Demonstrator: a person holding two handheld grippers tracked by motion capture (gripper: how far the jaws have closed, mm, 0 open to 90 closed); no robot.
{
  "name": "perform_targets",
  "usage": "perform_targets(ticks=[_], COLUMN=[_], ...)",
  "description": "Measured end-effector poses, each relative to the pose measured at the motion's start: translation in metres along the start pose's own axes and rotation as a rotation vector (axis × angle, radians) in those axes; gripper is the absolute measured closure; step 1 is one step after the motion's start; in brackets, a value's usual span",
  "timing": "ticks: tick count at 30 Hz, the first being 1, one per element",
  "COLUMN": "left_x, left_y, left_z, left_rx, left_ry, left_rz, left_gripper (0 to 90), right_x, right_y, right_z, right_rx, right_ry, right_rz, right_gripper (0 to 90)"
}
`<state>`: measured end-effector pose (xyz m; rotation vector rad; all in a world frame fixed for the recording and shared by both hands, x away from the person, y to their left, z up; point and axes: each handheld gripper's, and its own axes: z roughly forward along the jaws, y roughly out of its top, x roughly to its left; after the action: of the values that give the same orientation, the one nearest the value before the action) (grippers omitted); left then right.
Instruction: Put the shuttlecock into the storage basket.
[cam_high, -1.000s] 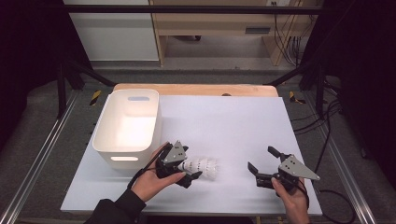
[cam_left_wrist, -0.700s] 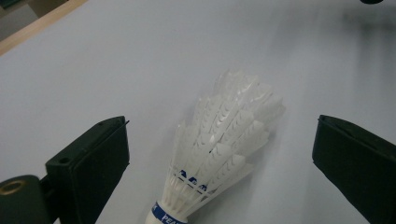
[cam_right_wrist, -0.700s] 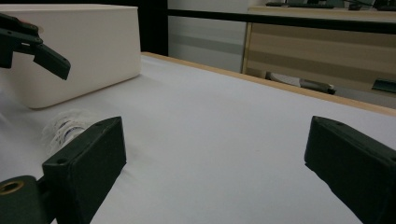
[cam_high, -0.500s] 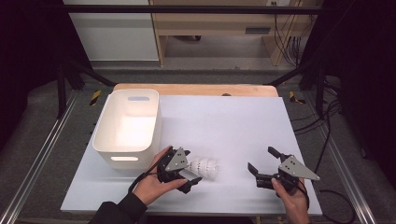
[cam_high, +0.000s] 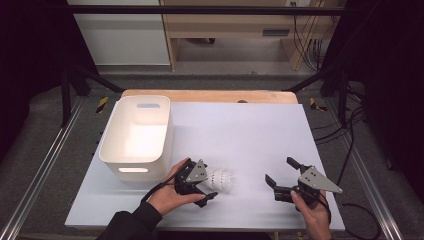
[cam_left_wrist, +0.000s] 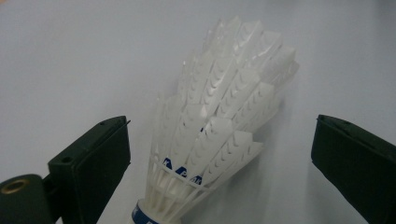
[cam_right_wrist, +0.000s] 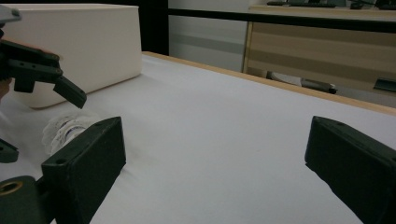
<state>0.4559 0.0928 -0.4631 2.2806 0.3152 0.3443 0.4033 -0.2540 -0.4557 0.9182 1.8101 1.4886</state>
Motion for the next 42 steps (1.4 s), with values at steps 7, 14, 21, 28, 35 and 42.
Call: perform_targets(ticks=[7, 14, 21, 28, 35, 42], left_x=[0.004, 0.006, 0.006, 0.004, 0.003, 0.002], left_y=[-0.001, -0.002, -0.001, 0.002, 0.004, 0.006], left_z=[0.007, 0.013, 0.017, 0.021, 0.024, 0.027], left_rx=[-0.004, -0.006, -0.011, -0.020, -0.023, -0.026], left_ry=[-0.009, -0.011, -0.026, -0.038, -0.041, -0.052], left_rz=[0.003, -0.007, -0.018, -0.018, -0.013, -0.011], left_gripper=[4.6, 4.6, 4.5, 4.6, 4.6, 4.5], right_x=[0.000, 0.000, 0.000, 0.000, 0.000, 0.000], right_y=[0.000, 0.000, -0.001, -0.001, -0.001, -0.001], right_z=[0.000, 0.001, 0.001, 0.001, 0.002, 0.002], right_rx=[0.000, 0.003, 0.004, 0.007, 0.008, 0.009], right_ry=[0.002, 0.003, 0.006, 0.007, 0.007, 0.009], right_rz=[0.000, 0.000, -0.002, -0.002, -0.001, -0.001], right_gripper=[5.2, 5.2, 5.1, 5.0, 4.9, 4.9])
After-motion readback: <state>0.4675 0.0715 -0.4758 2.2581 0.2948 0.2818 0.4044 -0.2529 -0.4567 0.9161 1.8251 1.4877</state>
